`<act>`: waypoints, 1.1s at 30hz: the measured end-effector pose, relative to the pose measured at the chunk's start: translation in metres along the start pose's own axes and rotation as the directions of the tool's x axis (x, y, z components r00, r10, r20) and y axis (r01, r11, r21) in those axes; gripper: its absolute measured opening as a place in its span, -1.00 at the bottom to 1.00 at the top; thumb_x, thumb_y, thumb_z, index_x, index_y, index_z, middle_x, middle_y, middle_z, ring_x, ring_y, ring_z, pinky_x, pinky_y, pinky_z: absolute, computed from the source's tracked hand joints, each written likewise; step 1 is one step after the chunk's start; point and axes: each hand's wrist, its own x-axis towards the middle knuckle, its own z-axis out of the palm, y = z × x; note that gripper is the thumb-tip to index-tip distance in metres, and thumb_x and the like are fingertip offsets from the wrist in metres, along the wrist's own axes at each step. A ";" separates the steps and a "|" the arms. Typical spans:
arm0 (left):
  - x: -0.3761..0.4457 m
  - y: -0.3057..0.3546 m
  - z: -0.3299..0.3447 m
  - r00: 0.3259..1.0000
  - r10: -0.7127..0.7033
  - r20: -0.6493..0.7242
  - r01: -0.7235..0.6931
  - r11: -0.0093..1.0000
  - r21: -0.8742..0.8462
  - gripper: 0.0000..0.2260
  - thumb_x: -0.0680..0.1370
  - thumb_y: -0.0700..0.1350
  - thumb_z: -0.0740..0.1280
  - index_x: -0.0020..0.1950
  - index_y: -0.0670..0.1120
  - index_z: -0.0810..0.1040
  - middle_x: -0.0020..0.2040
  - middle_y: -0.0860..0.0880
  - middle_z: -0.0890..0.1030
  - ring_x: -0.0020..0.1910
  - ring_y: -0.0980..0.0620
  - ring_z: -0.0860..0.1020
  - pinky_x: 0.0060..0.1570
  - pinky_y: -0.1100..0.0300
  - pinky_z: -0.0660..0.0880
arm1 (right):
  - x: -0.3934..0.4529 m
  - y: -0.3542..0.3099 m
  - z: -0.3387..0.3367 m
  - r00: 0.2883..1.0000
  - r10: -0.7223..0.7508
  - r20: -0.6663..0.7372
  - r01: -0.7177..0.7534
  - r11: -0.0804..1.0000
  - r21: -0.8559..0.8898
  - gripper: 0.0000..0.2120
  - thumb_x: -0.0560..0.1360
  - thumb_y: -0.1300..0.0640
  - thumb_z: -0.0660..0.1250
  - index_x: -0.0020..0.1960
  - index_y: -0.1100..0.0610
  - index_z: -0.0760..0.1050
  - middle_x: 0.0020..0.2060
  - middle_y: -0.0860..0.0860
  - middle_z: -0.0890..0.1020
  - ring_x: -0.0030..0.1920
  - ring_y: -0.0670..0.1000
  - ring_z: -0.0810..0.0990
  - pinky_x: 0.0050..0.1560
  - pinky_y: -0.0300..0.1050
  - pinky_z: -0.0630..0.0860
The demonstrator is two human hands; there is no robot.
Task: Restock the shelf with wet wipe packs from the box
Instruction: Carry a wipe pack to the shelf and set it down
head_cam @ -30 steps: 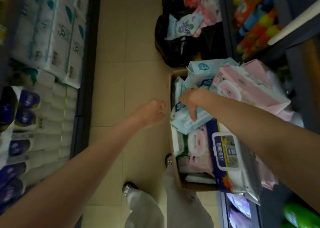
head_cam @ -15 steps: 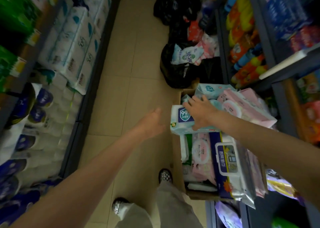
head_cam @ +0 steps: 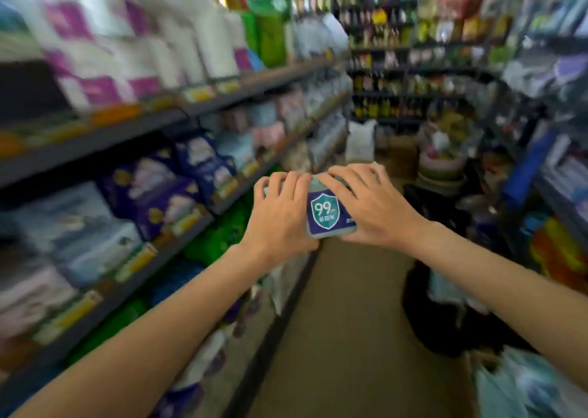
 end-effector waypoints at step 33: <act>-0.136 -0.398 -0.357 0.827 -0.373 -0.421 0.530 0.267 0.805 -0.15 0.09 0.21 0.51 0.21 -0.17 0.28 0.08 -0.18 0.52 0.01 -0.07 0.31 -0.05 -0.02 0.49 | 0.532 -0.296 -0.129 0.654 -0.257 -0.712 0.738 0.427 0.523 -0.12 0.25 -0.02 0.50 0.44 0.06 0.13 0.36 0.04 0.18 -0.04 0.01 0.50 -0.28 -0.25 0.44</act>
